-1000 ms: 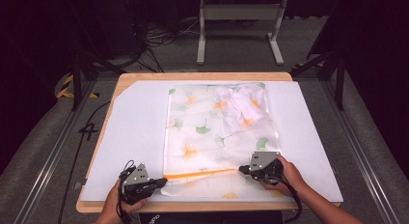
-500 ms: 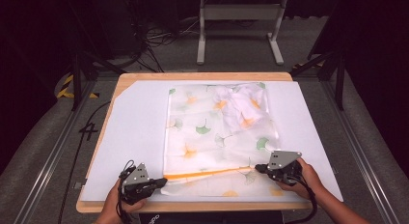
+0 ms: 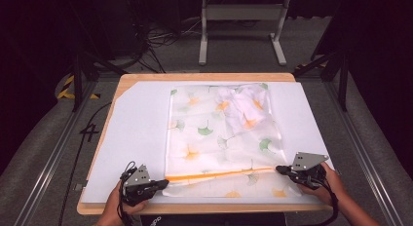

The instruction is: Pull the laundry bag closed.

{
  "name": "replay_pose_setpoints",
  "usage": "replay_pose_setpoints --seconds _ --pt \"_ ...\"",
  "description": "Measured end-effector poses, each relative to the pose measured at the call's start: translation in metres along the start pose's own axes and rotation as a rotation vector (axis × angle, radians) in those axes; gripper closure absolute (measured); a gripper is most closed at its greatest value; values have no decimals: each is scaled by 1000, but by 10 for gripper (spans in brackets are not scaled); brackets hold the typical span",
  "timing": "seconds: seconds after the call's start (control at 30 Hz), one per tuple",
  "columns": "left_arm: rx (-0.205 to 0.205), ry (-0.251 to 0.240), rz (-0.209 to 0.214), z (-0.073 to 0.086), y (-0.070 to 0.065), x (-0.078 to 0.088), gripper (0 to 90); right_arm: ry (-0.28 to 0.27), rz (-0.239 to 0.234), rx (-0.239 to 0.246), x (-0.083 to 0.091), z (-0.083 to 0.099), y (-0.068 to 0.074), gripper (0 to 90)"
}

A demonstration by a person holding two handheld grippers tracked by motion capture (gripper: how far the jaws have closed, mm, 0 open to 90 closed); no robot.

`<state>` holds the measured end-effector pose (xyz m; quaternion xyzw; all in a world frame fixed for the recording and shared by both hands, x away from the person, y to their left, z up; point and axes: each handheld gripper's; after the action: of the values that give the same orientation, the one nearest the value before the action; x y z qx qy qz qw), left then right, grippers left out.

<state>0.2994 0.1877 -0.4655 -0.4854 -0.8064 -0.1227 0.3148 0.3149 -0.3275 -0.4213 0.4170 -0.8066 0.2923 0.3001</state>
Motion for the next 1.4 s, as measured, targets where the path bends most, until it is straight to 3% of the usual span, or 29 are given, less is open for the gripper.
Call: replay_pose_setpoints --seconds 0.73,1.4 --pt "8 -2 5 0 1 0 900 -4 25 -78 16 26 -11 900" --pt "-4 5 -1 0 0 0 900 -16 36 -79 14 30 -9 900"
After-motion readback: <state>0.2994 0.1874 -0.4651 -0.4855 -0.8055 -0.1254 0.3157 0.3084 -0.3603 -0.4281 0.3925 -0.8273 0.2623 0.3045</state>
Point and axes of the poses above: each handheld gripper's, and its own axes: x roughly backward along the jaws, z roughly out of its underside, y roughly to its left, and after that the axes turned 1 degree about x, right-handed
